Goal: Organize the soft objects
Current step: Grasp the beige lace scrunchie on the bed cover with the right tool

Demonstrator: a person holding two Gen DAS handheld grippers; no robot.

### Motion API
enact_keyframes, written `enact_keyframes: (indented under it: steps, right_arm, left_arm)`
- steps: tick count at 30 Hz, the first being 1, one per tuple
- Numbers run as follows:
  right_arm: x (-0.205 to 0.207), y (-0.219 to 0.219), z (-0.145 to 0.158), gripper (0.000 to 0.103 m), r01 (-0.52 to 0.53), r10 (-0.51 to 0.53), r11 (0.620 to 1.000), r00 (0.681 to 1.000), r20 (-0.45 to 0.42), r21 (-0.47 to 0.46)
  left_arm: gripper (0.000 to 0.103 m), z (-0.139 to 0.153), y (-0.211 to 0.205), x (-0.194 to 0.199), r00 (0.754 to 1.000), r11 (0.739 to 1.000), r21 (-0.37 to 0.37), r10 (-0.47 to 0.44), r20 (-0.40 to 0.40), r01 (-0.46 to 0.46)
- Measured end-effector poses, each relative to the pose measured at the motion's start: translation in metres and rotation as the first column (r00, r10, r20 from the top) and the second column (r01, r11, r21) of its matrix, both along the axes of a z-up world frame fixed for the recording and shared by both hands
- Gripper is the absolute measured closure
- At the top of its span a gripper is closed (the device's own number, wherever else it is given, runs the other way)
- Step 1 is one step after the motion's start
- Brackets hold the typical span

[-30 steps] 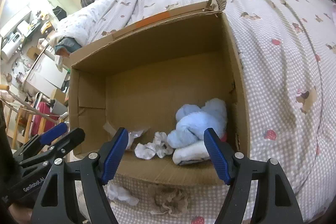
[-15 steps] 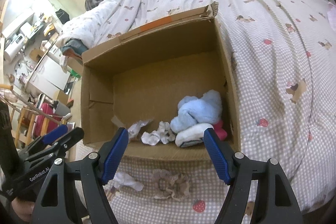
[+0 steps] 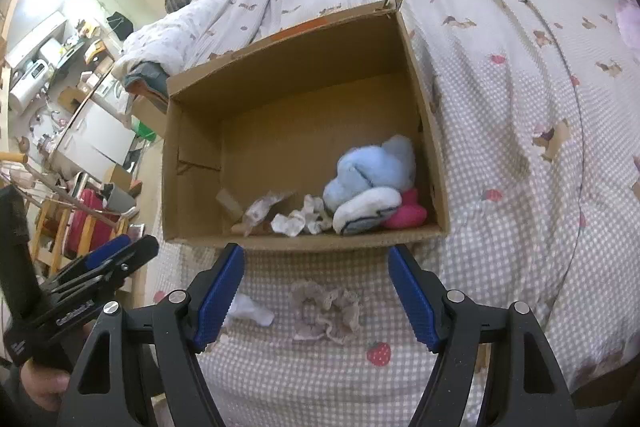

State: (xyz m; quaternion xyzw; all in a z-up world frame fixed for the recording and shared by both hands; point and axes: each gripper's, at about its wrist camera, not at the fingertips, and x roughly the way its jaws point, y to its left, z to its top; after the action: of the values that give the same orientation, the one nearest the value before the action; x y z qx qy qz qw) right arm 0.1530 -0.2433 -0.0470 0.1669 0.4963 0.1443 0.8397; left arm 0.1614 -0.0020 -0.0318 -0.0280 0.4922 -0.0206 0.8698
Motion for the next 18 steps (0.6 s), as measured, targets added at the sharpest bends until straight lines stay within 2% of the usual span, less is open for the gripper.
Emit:
enact_keyframes:
  steps: [5,9,13,16,18]
  right_arm:
    - [-0.004,0.000,-0.012,0.025,-0.027,0.027,1.000,0.999,-0.046,-0.002]
    - [0.000,0.014,-0.036,0.022,-0.078,0.075,0.997,0.986,-0.149,-0.014]
    - [0.000,0.044,-0.061,0.022,-0.178,0.141,0.971,0.965,-0.221,-0.159]
    - [0.003,0.064,-0.078,0.022,-0.225,0.174,0.959,0.948,-0.268,-0.174]
    - [0.006,0.077,-0.086,0.022,-0.264,0.197,0.939,0.938,-0.286,-0.218]
  left_arm:
    - [0.031,-0.004,0.012,-0.002,0.999,0.999,0.001,0.034,-0.016,-0.034]
    - [0.031,-0.008,0.025,-0.004,0.998,0.998,-0.003,0.056,-0.026,-0.056]
    - [0.031,-0.012,0.038,-0.008,0.997,0.998,0.002,0.070,-0.040,-0.070]
    - [0.031,-0.011,0.048,-0.011,0.995,0.996,-0.008,0.088,-0.047,-0.089]
    - [0.031,-0.011,0.052,-0.013,0.994,0.995,-0.007,0.100,-0.047,-0.100]
